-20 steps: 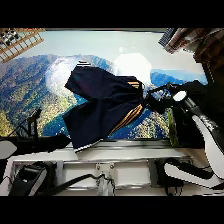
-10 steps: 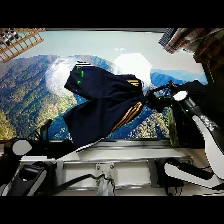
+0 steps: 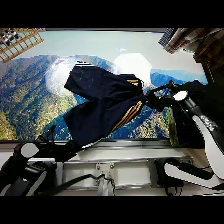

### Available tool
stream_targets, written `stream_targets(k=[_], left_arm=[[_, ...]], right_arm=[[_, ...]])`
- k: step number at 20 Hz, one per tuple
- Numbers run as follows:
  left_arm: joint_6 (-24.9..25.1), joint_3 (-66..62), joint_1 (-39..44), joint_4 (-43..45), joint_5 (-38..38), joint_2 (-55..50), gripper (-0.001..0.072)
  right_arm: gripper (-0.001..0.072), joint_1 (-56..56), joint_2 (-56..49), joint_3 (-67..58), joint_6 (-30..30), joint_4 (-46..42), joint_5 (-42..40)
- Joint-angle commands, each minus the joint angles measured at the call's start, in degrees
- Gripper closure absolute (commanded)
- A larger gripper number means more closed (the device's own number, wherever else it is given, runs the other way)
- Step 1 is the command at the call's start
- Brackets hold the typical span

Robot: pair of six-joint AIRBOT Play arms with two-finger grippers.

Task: Fold the clothes and pants, and hang the long-sleeved shirts on hangers.

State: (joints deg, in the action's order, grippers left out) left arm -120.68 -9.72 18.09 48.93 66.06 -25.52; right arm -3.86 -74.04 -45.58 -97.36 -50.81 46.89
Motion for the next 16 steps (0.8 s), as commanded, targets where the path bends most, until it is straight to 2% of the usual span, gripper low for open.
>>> stream_targets(k=[1, 6, 16], left_arm=[[-3.32, 2.19, 0.13, -1.11, -4.94, -0.02, 0.0203], [-3.67, 5.22, 0.13, -3.61, -6.19, 0.02, 0.0203], [-4.9, 5.29, 0.13, -5.9, -15.93, -3.1, 0.0214]], right_arm=[[0.0679, -0.02, 0.04, 0.02, -0.02, -0.02, -0.07], [0.068, -0.02, 0.04, 0.02, -0.02, -0.04, -0.35], [0.068, -0.02, 0.04, 0.02, -0.04, 0.0, -1.53]])
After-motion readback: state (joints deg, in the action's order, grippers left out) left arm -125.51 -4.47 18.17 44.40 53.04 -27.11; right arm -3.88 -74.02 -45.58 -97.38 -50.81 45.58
